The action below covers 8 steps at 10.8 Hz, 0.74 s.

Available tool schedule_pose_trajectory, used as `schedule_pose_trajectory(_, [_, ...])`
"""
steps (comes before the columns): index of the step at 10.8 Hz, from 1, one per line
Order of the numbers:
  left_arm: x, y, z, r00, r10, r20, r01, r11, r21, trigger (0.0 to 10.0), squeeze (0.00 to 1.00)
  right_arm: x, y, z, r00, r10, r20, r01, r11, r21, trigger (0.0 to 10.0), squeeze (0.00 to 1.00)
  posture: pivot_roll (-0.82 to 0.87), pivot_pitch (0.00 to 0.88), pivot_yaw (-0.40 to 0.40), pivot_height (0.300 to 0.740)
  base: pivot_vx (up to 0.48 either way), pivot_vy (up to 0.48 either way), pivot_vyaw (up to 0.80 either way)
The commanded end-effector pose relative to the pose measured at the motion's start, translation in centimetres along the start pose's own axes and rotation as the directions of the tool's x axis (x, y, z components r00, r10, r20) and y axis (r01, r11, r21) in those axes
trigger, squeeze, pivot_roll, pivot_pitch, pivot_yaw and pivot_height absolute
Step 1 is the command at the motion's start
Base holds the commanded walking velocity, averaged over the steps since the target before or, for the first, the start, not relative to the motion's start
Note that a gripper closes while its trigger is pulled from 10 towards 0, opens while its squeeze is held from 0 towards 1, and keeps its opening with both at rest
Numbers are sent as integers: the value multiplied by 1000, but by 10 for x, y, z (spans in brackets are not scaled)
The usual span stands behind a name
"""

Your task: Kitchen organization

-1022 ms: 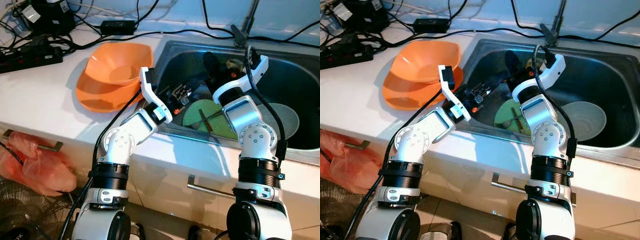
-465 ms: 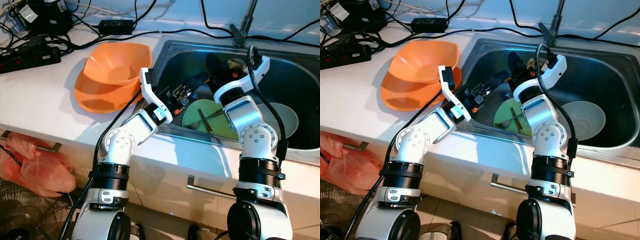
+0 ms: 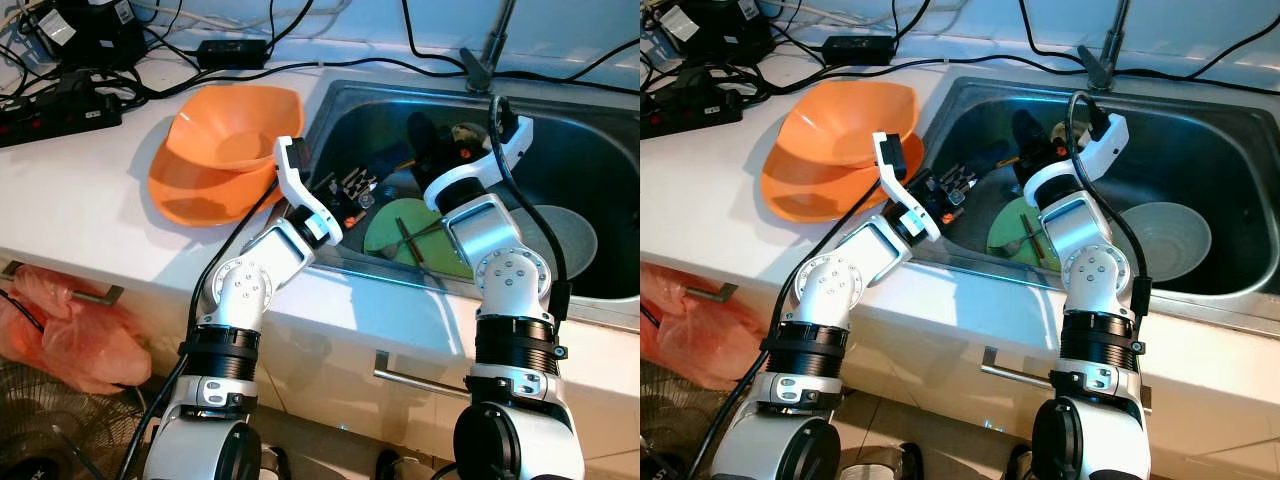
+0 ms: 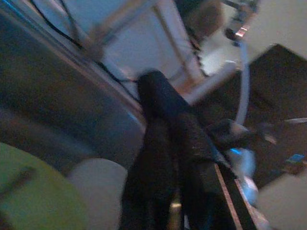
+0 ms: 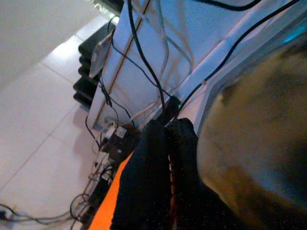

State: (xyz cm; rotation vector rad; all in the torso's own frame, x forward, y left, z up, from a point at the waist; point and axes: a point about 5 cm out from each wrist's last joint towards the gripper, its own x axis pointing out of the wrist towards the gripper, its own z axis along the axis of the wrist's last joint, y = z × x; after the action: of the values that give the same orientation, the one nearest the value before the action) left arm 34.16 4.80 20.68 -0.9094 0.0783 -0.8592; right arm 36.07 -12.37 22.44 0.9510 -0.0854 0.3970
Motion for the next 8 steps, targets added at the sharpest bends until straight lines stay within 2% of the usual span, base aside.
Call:
schedule_pose_trajectory(1, [-3,4,8,998,49,34,-51,997,54,10000,1000,-1,3,7,1000,15,25,-14,1000,-22,0,0,33,108,78,740,0,0,0])
schedule_pose_trajectory(2, [-3,0,1,1000,23,-5,-23,997,70,10000,1000,-1,3,7,1000,15,24,-14,1000,-24,0,0,33,110,78,740,0,0,0])
schedule_pose_trajectory(4, [-3,-2,-4,999,-2,-37,4,999,45,10000,1000,-1,3,7,1000,12,24,-11,1000,-28,0,0,32,112,77,740,0,0,0])
schedule_pose_trajectory(6, [-4,-7,-7,997,-25,-70,30,996,80,10000,1000,-1,2,7,1000,9,24,-8,999,-36,0,0,33,111,77,740,0,0,0])
schedule_pose_trajectory(7, [-7,-10,-9,994,-36,-102,50,988,143,10000,1000,-1,1,7,1000,7,24,-6,999,-42,0,0,33,111,77,740,0,0,0])
schedule_pose_trajectory(8, [-13,-13,-10,987,-48,-152,84,967,242,10000,1000,-2,1,6,1000,5,22,-4,999,-47,0,0,34,111,77,740,0,0,0])
